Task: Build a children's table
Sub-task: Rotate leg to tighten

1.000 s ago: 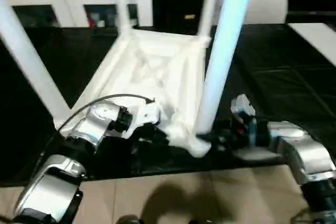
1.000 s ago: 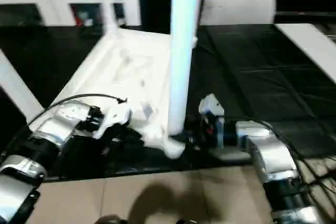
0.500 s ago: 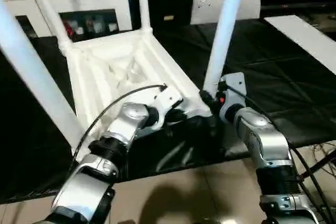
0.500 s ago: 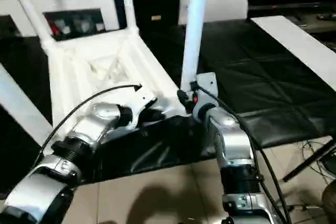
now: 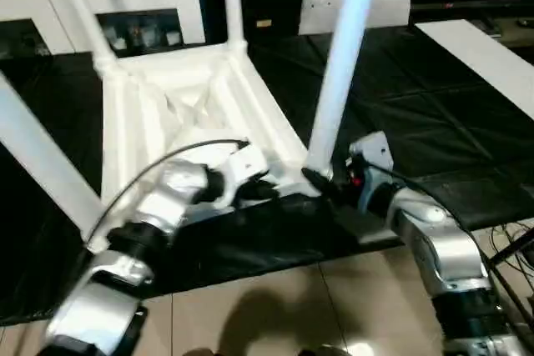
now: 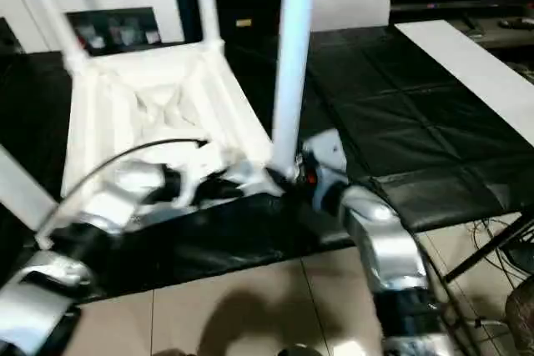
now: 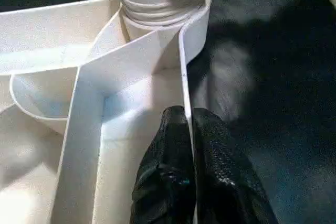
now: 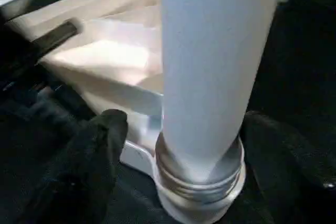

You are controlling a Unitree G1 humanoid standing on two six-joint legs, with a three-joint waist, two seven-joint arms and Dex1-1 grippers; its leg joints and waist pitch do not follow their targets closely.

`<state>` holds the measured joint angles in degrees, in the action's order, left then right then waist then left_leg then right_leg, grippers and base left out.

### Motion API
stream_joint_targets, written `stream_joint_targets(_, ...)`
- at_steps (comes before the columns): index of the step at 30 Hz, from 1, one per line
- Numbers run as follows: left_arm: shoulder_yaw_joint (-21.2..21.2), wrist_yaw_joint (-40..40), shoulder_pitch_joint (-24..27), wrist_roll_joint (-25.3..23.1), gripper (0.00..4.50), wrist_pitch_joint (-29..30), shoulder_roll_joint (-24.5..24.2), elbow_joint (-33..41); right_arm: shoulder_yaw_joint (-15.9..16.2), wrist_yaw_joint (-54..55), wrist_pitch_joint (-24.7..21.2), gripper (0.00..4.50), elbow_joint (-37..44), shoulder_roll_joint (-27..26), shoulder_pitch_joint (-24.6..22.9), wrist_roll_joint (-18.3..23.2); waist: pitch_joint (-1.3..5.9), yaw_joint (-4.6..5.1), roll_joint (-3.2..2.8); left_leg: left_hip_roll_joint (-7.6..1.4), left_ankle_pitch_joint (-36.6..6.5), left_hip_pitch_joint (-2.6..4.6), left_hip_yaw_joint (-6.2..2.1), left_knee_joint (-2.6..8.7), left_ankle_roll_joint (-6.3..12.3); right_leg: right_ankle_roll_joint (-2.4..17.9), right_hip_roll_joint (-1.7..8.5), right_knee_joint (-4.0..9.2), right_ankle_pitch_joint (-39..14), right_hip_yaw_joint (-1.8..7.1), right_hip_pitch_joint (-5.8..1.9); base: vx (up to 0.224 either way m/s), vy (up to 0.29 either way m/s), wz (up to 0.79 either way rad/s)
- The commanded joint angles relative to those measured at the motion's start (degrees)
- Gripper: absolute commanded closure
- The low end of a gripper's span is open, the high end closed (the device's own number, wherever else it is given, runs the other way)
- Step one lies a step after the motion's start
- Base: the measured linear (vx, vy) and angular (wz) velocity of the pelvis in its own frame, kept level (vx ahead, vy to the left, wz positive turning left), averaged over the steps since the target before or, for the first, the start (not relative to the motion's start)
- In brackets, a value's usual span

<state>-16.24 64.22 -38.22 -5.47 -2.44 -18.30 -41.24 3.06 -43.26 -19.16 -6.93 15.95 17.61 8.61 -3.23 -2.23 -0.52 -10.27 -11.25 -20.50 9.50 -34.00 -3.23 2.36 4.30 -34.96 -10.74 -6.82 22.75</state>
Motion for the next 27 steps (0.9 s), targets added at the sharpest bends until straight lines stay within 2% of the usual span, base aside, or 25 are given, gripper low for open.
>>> stream_joint_targets(1,-2.56,8.06,-0.64,0.78,4.5,-4.11,-1.37,1.14,0.88,-6.76,4.15,0.37,-1.06,3.19,0.4,0.64,3.83,-0.48,0.28,-2.99,-5.74,0.03,-0.76,3.16,6.06,9.96,4.92,4.57,-8.98,4.06,-3.75,0.0,0.0,0.0)
stream_joint_targets(3,-2.93,10.81,-0.87,1.22,4.5,-5.33,-1.97,0.87,1.21,-10.03,5.8,0.07,-1.7,4.81,0.57,1.24,3.78,-0.87,0.29,-3.1,-5.12,-0.01,-0.69,3.16,6.27,10.86,4.85,4.25,-7.24,4.13,-3.74,0.0,0.0,0.0)
stream_joint_targets(6,-3.16,12.83,-1.03,1.55,4.5,-6.22,-2.29,0.71,1.52,-13.03,6.28,0.03,-1.62,5.91,0.54,2.57,3.79,-1.45,0.33,-3.3,-5.44,0.12,-0.67,3.17,6.42,11.66,4.96,4.08,-6.47,4.11,-3.68,0.0,0.0,0.0)
stream_joint_targets(8,-3.94,17.15,-1.41,2.47,4.5,-7.49,-2.91,0.67,2.73,-19.64,7.57,0.03,-2.08,8.35,0.78,4.34,3.81,-1.88,0.32,-3.3,-5.99,0.06,-0.61,3.1,6.62,11.86,5.0,4.11,-6.75,4.02,-3.89,0.0,0.0,0.0)
stream_joint_targets(10,-4.61,19.84,-1.6,2.99,4.5,-8.11,-3.27,0.77,3.54,-23.63,8.12,0.03,-2.63,9.8,1.2,5.11,3.8,-2.42,0.28,-3.5,-5.62,0.04,-0.58,3.09,6.56,11.75,5.06,3.97,-6.79,4.09,-3.78,0.0,0.0,0.0)
stream_joint_targets(11,-5.44,21.86,-1.88,3.12,4.5,-8.9,-3.52,0.68,4.45,-28.06,8.19,0.03,-3.23,11.37,1.83,5.99,3.84,-2.64,0.56,-3.54,-5.71,0.16,-0.51,3.08,6.67,11.81,5.08,3.93,-6.71,4.11,-3.66,0.0,0.0,0.0)
stream_joint_targets(12,-5.55,22.08,-1.92,3.12,4.5,-8.99,-3.54,0.66,4.57,-28.62,8.19,0.03,-3.3,11.57,1.91,6.1,3.8,-2.78,0.5,-3.46,-6.05,0.15,-0.53,3.06,6.86,11.96,5.07,3.96,-7.13,4.03,-3.7,0.0,0.0,0.0)
stream_joint_targets(14,-5.84,22.8,-2.09,3.09,4.5,-9.42,-3.59,0.51,4.99,-30.53,7.67,0.19,-3.53,12.21,2.22,6.64,3.76,-3.18,0.5,-3.55,-6.0,0.07,-0.52,3.08,6.56,11.47,5.16,4.08,-8.22,4.08,-3.67,0.0,0.0,0.0)
stream_joint_targets(15,-6.04,23.47,-2.36,2.99,4.5,-9.78,-3.59,0.23,5.53,-32.73,6.7,0.29,-3.87,12.98,2.68,7.23,3.71,-3.25,0.75,-3.46,-6.2,0.07,-0.49,3.09,6.48,11.28,5.11,4.12,-9.08,4.01,-3.65,0.0,0.0,0.0)
stream_joint_targets(16,-6.08,23.81,-2.56,2.95,4.5,-9.97,-3.55,-0.02,5.95,-34.24,5.93,0.4,-4.1,13.47,3.04,7.53,3.68,-3.35,0.66,-3.52,-6.22,0.11,-0.54,3.13,6.38,11.1,5.16,4.19,-9.67,4.0,-3.64,0.0,0.0,0.0)
stream_joint_targets(18,-6.09,24.28,-2.95,2.68,4.5,-10.53,-3.45,-0.61,6.65,-36.14,5.48,0.47,-4.73,14.11,3.72,7.8,3.57,-3.37,0.98,-3.47,-6.44,0.09,-0.48,3.16,6.18,10.36,5.08,4.43,-11.43,3.98,-3.55,0.0,0.0,0.0)
stream_joint_targets(19,-6.09,24.28,-2.95,2.68,4.5,-10.53,-3.45,-0.61,6.65,-36.14,5.48,0.66,-4.73,14.11,3.72,7.8,3.58,-3.54,0.9,-3.48,-6.48,0.1,-0.49,3.14,5.98,10.1,5.21,4.49,-12.16,4.01,-3.55,0.0,0.0,0.0)
stream_joint_targets(23,-6.3,25.09,-3.75,2.53,4.5,-11.68,-3.57,-2.01,7.9,-39.3,5.43,0.95,-6.9,14.46,5.41,8.2,3.63,-3.66,1.13,-3.4,-6.0,0.0,-0.53,3.15,5.82,9.67,5.14,4.42,-12.12,3.91,-3.57,0.0,0.0,0.0)
stream_joint_targets(27,-6.29,25.18,-3.9,2.59,4.5,-11.94,-3.66,-2.36,8.21,-40.21,5.0,1.25,-7.1,14.52,5.71,8.45,3.68,-3.78,1.08,-3.57,-5.21,0.08,-0.52,3.12,6.09,10.08,5.15,4.24,-10.67,3.95,-3.45,0.0,0.0,0.0)
